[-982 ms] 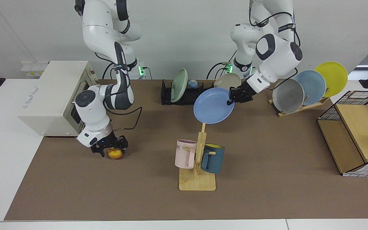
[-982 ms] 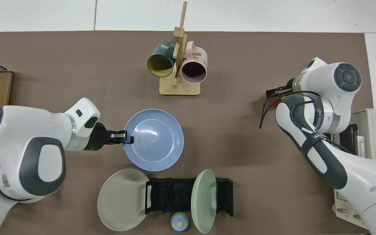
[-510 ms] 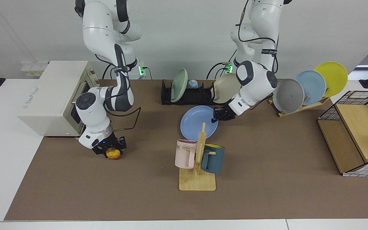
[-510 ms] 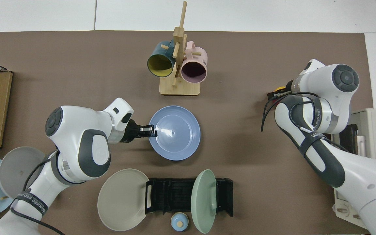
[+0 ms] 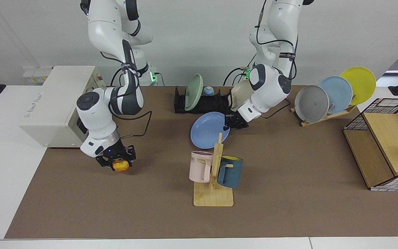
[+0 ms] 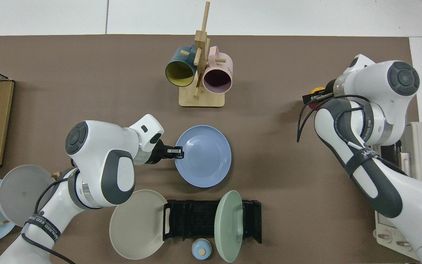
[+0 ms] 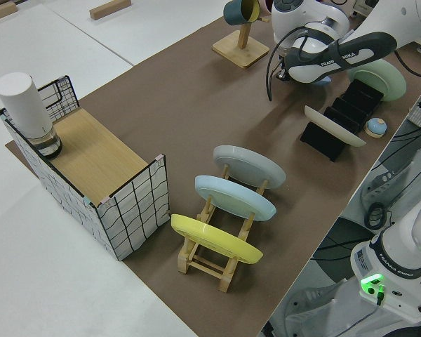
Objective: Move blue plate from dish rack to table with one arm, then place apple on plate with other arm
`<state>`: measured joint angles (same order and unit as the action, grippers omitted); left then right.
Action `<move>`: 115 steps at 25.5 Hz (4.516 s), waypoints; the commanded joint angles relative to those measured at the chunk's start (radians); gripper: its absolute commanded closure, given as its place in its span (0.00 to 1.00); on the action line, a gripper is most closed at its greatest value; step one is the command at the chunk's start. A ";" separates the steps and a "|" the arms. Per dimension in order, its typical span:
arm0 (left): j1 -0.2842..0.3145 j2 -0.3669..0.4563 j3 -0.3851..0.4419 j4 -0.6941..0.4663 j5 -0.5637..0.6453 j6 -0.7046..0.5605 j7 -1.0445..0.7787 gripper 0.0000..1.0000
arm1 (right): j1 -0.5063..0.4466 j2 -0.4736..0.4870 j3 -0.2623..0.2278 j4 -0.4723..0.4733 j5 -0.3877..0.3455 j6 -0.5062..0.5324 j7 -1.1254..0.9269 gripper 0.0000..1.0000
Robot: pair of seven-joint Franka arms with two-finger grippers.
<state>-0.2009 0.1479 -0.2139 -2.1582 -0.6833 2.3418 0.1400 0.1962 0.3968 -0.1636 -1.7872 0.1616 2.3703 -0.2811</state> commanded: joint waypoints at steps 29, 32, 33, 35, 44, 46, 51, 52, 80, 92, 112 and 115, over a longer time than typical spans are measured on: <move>0.071 -0.113 0.022 0.392 0.610 -0.522 -0.227 0.01 | 0.354 -0.197 -0.005 -0.101 -0.005 -0.143 0.552 1.00; 0.071 -0.134 0.030 0.420 0.637 -0.570 -0.226 0.01 | 0.405 -0.190 -0.004 -0.106 -0.028 -0.111 0.631 1.00; 0.071 -0.142 0.030 0.425 0.645 -0.585 -0.226 0.01 | 0.419 -0.187 -0.004 -0.109 -0.039 -0.103 0.654 1.00; 0.071 -0.162 0.033 0.428 0.662 -0.617 -0.224 0.01 | 0.448 -0.182 -0.002 -0.115 -0.059 -0.092 0.709 1.00; 0.071 -0.223 0.080 0.488 0.666 -0.749 -0.218 0.01 | 0.592 -0.092 -0.004 -0.115 -0.132 -0.003 0.957 1.00; 0.077 -0.228 0.087 0.500 0.668 -0.783 -0.217 0.01 | 0.601 -0.076 -0.004 -0.115 -0.148 0.007 0.977 1.00; 0.095 -0.257 0.099 0.497 0.666 -0.786 -0.188 0.01 | 0.601 -0.059 -0.001 -0.133 -0.149 0.056 0.993 1.00; 0.098 -0.255 0.100 0.498 0.666 -0.783 -0.180 0.01 | 0.605 -0.058 -0.001 -0.136 -0.149 0.064 0.994 1.00; 0.221 -0.130 0.114 0.714 0.671 -0.849 -0.063 0.00 | 0.681 -0.067 -0.001 -0.218 -0.097 0.070 1.039 0.34; 0.216 -0.129 0.108 0.721 0.665 -0.862 -0.062 0.00 | 0.655 -0.059 -0.005 -0.181 -0.099 0.055 1.025 0.01; 0.216 -0.168 0.110 0.681 0.663 -0.904 -0.060 0.00 | 0.399 -0.206 -0.010 -0.032 -0.097 -0.203 0.780 0.01; 0.216 -0.168 0.110 0.681 0.663 -0.904 -0.060 0.00 | 0.338 -0.216 -0.010 -0.009 -0.103 -0.238 0.682 0.01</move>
<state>0.0142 0.0018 -0.1044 -1.4549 -0.0232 1.4462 0.0677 0.6235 0.2115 -0.1844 -1.8116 0.0571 2.1879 0.5467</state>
